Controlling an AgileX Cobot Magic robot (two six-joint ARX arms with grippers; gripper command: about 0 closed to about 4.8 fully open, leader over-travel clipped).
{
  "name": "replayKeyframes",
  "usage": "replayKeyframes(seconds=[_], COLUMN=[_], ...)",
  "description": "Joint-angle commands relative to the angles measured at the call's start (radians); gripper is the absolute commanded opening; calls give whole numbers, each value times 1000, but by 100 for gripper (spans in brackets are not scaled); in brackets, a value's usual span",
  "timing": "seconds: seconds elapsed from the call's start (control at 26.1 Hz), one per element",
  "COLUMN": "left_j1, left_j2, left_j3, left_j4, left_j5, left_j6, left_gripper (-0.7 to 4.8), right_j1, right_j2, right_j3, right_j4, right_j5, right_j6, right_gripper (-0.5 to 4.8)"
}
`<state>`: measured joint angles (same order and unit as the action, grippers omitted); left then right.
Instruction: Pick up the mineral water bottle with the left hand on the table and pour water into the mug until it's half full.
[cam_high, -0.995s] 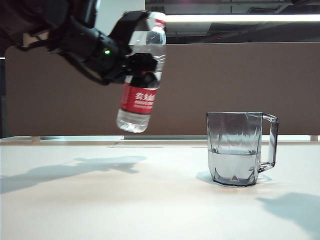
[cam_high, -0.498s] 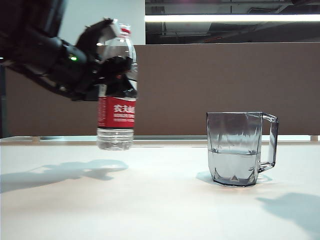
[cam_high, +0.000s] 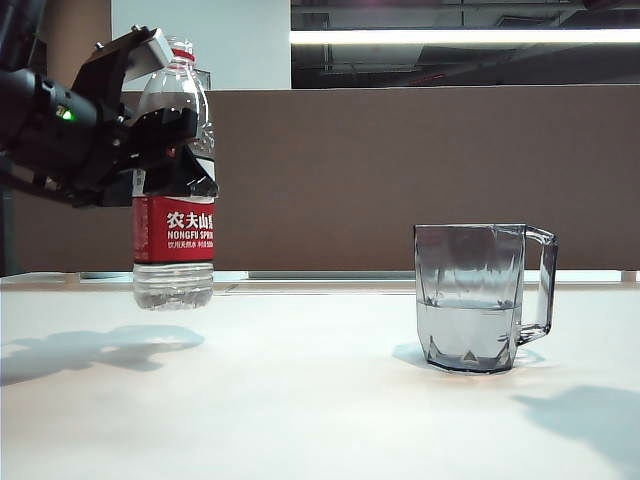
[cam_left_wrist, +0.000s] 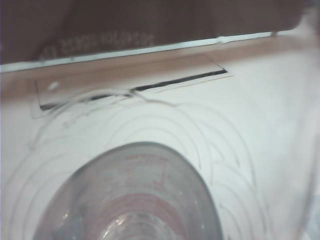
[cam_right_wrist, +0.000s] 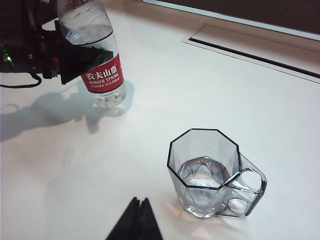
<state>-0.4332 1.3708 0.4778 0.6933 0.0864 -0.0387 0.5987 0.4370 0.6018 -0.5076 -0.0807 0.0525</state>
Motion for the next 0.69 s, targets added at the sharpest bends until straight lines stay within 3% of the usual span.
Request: replayKeyframes(seconds=[0.04,0.31,0.69], left_j1=[-2,-2,-3], left_j2=[-7,-6,26], left_j3=[-32,-132,-146], left_j4=[109,204,251], left_j5=[5,5,5], left_j6=[-8,-22,-21], left_gripper=[227,227,227], right_j1=[-1,-1,-1], right_j2=[0,0,0], right_j3=[6,6,6], right_j4=[17,17,17], right_j5=[-4,-4,-5], right_j6=[0,0,0], right_gripper=[-8,-8,-8])
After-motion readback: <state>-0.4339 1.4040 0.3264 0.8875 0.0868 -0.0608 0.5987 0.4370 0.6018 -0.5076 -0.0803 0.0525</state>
